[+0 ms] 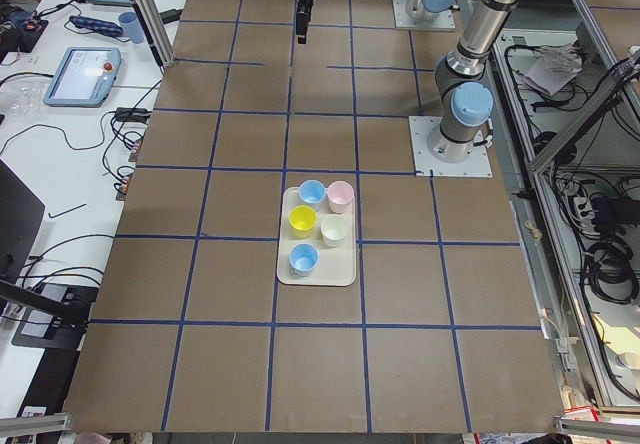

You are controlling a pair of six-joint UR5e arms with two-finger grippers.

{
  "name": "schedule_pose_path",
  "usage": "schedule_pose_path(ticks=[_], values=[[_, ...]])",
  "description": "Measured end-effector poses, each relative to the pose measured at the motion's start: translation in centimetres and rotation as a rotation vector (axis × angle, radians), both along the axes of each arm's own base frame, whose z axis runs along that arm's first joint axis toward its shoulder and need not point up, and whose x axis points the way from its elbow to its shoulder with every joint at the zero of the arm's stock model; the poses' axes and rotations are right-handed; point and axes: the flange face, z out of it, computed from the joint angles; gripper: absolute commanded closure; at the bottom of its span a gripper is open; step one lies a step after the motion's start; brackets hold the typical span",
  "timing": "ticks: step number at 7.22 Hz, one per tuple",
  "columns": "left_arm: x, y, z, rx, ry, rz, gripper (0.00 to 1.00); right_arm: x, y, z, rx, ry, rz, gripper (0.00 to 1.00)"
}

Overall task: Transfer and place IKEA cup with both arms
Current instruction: 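Move the right gripper over the white wire rack above the white cup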

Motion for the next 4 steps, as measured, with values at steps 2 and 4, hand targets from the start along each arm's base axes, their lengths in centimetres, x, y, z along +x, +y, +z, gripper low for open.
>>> schedule_pose_path(ticks=[2,4], values=[[0.01,0.04,-0.23,0.005,0.002,0.000,0.00,-0.02,-0.04,0.02,-0.001,-0.001,-0.005,0.00],[0.03,0.13,-0.46,0.011,-0.001,0.001,0.00,-0.83,-0.43,0.15,-0.004,0.000,-0.020,0.00]])
